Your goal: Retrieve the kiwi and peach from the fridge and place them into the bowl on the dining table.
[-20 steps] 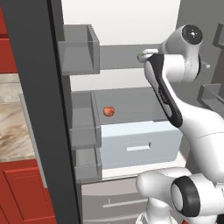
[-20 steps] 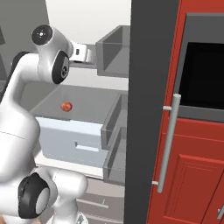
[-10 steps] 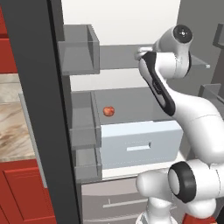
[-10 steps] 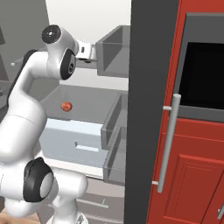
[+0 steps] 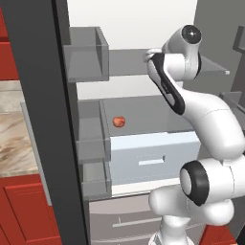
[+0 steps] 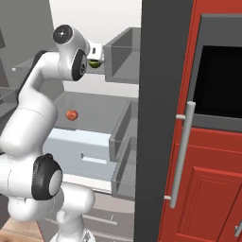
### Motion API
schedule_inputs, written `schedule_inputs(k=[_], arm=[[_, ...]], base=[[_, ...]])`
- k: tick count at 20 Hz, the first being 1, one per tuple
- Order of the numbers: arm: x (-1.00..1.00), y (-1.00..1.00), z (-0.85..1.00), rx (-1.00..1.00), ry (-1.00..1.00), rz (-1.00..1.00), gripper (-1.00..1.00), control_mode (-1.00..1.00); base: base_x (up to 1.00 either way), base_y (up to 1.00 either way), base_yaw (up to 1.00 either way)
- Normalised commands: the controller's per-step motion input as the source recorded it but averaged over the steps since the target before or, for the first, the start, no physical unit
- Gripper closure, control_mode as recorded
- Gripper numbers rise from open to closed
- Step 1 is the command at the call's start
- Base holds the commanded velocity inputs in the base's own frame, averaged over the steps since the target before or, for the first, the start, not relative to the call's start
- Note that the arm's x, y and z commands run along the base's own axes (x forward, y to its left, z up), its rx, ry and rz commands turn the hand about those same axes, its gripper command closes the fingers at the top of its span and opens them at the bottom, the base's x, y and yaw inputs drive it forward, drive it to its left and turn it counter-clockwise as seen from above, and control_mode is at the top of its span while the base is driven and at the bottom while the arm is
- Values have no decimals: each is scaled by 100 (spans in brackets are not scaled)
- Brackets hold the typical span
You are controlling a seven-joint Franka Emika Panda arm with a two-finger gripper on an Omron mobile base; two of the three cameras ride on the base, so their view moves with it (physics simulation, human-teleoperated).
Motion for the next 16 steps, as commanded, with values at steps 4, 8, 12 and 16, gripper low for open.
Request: schedule_inputs(k=[4,8,12,16], arm=[[47,2,-1,0,0,0,-100,-100],[23,2,-7,0,4,0,-100,-100],[0,0,-10,0,5,-3,-100,-100],[3,0,-18,0,1,-2,-100,-100]], base=[[0,0,0],[0,0,0],[0,0,0],[0,0,0]])
